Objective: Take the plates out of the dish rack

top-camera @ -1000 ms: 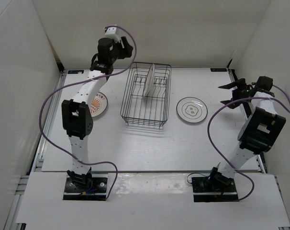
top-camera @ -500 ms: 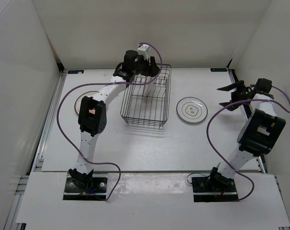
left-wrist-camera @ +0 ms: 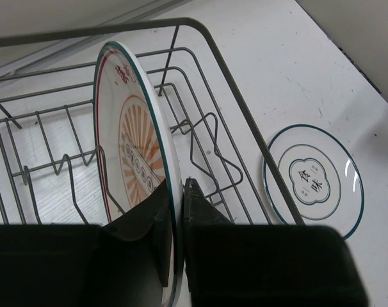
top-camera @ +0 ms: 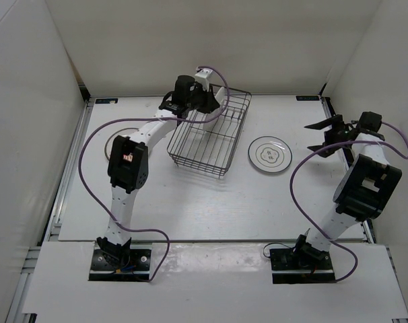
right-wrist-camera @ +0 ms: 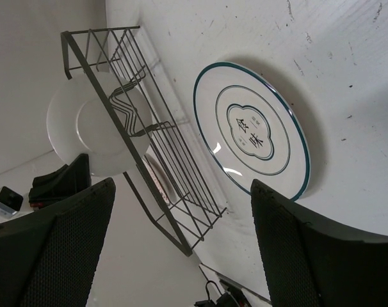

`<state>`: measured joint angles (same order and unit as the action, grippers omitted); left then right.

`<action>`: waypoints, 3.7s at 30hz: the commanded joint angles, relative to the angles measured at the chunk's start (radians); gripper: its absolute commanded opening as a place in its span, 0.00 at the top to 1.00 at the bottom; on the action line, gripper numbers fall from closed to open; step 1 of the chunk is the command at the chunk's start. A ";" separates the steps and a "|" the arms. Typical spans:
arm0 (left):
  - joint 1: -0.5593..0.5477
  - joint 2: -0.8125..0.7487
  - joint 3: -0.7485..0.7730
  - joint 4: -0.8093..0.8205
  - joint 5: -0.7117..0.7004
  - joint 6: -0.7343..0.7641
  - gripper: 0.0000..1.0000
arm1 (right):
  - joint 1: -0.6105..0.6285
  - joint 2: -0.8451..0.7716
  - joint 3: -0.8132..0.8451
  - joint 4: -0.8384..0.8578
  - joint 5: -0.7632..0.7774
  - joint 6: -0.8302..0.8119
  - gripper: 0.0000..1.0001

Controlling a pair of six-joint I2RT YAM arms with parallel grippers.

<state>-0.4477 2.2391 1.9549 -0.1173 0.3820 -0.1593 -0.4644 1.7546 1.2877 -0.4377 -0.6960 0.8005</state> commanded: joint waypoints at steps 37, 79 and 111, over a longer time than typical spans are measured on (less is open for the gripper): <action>0.021 -0.538 -0.502 0.094 -1.006 0.563 1.00 | -0.025 0.060 -0.004 0.037 -0.008 0.054 0.12; 0.107 -0.437 -0.413 -0.338 -1.028 0.116 0.00 | -0.086 0.082 0.007 0.016 -0.011 0.006 0.12; 0.138 -0.265 -0.416 -0.193 -0.110 -0.121 0.61 | -0.102 0.051 -0.005 0.005 -0.005 -0.015 0.12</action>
<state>-0.2890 2.0022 1.5589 -0.2947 0.2298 -0.2481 -0.5247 1.8305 1.2736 -0.4194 -0.7147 0.7769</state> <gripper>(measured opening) 0.407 0.877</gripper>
